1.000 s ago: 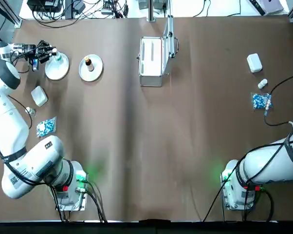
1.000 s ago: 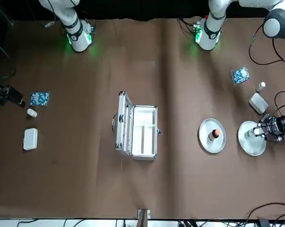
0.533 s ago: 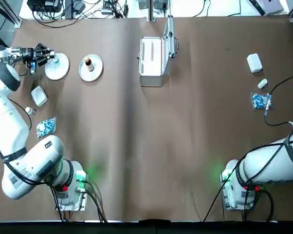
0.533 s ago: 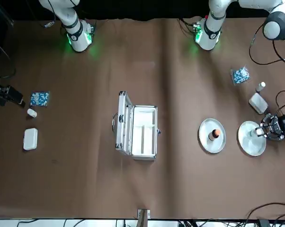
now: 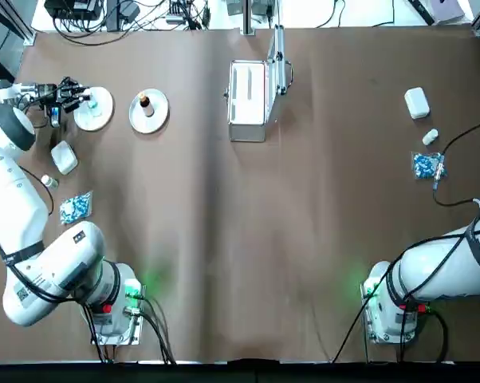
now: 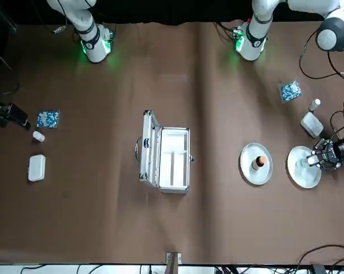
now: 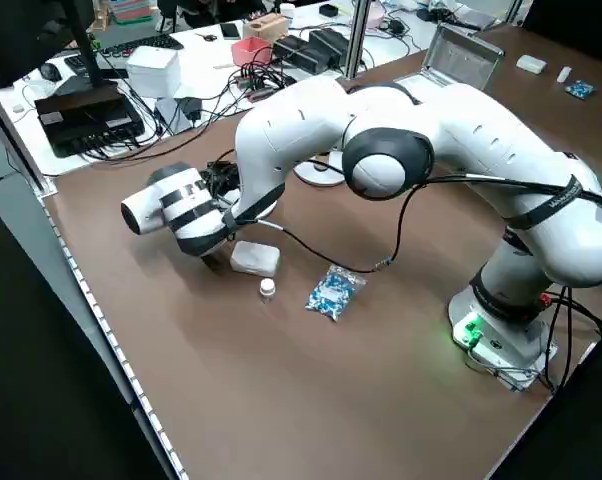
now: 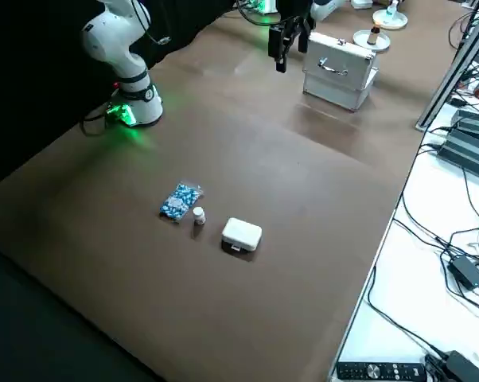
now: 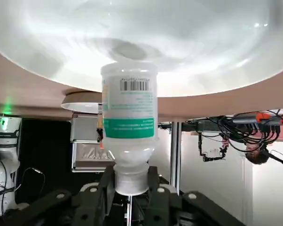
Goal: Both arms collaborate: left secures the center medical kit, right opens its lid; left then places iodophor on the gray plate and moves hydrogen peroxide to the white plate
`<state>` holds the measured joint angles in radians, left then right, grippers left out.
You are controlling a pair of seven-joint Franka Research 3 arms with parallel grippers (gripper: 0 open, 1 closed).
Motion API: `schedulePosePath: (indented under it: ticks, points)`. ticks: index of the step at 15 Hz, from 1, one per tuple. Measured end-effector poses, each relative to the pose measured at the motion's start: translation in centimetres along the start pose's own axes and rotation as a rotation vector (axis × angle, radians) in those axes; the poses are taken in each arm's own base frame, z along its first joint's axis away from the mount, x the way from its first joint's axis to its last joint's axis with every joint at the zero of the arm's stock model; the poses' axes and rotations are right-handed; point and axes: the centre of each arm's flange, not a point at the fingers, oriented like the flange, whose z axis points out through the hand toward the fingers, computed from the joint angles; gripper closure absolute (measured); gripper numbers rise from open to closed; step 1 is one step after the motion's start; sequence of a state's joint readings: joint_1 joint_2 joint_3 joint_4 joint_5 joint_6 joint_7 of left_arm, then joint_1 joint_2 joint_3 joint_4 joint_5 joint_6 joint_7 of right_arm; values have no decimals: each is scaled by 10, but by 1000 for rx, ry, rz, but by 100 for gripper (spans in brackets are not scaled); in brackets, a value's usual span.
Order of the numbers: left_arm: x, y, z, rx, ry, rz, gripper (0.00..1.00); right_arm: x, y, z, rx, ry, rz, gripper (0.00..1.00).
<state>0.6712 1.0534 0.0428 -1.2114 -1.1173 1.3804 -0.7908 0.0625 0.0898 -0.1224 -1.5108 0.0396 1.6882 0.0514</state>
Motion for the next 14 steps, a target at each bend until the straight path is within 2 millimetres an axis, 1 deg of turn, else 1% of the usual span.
schedulePosePath:
  ticks: [7, 10, 12, 14]
  points:
    - [7, -1, -7, -27, 15, -8, 68, 0, -1, 1, 0, -1, -1, 1]
    - [8, 0, -7, -30, 13, -8, 64, 0, -1, 1, 0, -1, -1, 1]
    - [7, 1, -7, -32, 15, -4, 48, 0, -1, 1, 0, -1, -1, 1]
    - [3, 4, -8, -40, 24, 6, 30, 0, -1, 1, 0, -1, -1, 1]
